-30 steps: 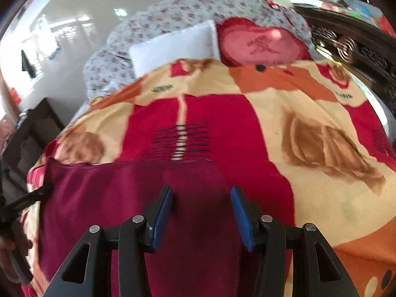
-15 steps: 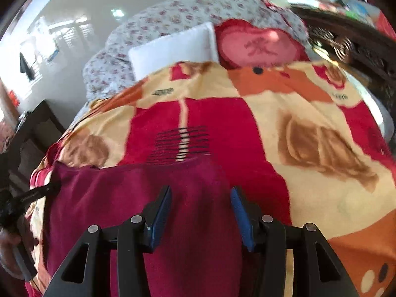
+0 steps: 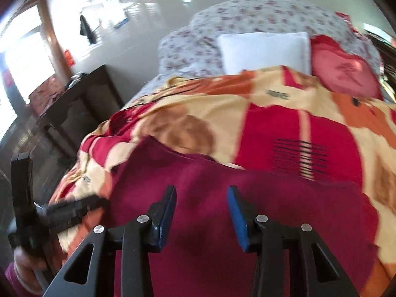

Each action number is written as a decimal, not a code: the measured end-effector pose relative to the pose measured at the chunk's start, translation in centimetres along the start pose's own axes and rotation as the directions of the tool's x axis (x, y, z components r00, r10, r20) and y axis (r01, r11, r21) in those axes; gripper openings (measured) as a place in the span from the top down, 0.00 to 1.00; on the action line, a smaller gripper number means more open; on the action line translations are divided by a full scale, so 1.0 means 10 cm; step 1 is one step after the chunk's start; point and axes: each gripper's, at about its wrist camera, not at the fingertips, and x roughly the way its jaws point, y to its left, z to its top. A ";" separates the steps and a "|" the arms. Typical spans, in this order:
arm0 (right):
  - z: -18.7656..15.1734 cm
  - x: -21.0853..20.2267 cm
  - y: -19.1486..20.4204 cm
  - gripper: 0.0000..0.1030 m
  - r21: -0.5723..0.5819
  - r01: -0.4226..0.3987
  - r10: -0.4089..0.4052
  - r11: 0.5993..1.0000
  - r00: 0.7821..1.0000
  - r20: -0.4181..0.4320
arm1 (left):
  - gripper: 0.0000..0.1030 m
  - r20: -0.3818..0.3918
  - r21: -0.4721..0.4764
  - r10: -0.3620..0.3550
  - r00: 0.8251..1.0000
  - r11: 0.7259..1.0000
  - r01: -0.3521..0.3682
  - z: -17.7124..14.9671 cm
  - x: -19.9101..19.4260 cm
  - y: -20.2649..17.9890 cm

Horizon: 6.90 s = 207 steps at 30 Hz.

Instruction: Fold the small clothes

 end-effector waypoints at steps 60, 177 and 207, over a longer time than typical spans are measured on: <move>0.18 0.71 0.73 0.32 -0.019 -0.062 0.057 0.998 0.981 -0.185 | 0.59 -0.042 -0.139 -0.101 0.994 0.986 0.094 -0.65 -0.08 0.39; -0.54 -0.96 -1.99 0.76 0.218 0.149 -0.140 0.965 0.989 -0.057 | 0.71 -0.237 0.394 -0.399 0.886 0.794 0.463 -0.82 -0.05 -2.90; -1.20 -1.72 -1.37 0.61 0.149 0.132 -0.142 0.980 0.988 0.060 | 0.38 -0.002 0.367 -0.202 0.979 0.911 0.188 -0.55 -0.13 -2.13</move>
